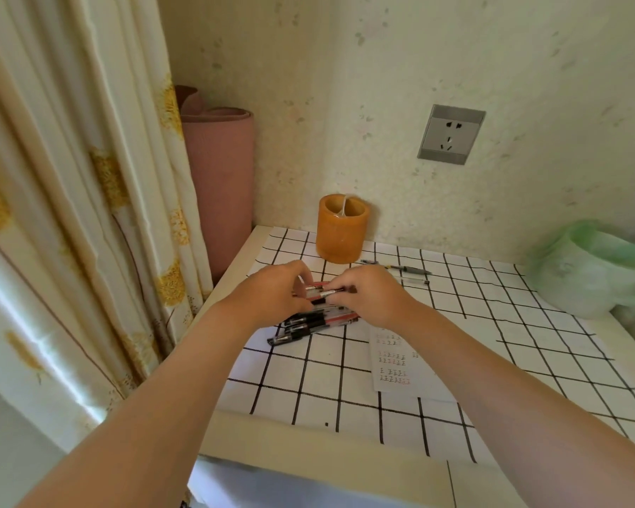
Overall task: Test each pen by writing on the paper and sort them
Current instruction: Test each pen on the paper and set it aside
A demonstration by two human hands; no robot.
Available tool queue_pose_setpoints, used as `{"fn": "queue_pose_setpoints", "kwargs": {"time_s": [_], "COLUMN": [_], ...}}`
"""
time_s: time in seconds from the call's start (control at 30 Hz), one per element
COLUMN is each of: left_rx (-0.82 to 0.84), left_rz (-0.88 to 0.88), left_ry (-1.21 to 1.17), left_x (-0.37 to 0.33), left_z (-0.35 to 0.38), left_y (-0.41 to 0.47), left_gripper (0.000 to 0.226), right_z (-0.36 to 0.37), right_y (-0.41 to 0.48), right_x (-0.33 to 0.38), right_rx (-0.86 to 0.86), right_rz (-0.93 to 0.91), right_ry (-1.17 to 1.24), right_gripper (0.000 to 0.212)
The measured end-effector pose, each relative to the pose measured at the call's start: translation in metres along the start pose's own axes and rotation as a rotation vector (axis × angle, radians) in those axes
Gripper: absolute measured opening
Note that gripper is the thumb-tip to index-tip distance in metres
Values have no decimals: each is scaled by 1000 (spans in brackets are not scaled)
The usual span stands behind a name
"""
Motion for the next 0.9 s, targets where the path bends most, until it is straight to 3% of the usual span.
{"fn": "queue_pose_setpoints", "kwargs": {"time_s": [0.2, 0.37, 0.47, 0.7, 0.9], "left_rx": [-13, -17, -12, -45, 82], "left_rz": [-40, 46, 127, 179, 250], "left_ry": [93, 41, -28, -50, -128], "left_x": [-6, -44, -70, -100, -121], "left_z": [-5, 8, 18, 23, 35], "left_y": [-9, -16, -21, -30, -35], "left_gripper": [22, 16, 11, 13, 7], "right_z": [-35, -47, -40, -52, -51], "right_y": [-36, -60, -74, -102, -130], "right_x": [-17, -9, 15, 14, 2], "right_rx": [-63, -77, -32, -51, -46], "right_rz": [123, 80, 29, 142, 187], "right_ry": [-2, -286, -187, -80, -67], "right_gripper": [13, 26, 23, 17, 25]}}
Point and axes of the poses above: each hand's wrist, its own y-axis towards the middle knuckle, its own z-axis out of the palm, x = y × z, the point moved 5 cm from there along y, towards the middle knuckle, and after that the axes turned 1 degree about -z, right-handed, at the moved point
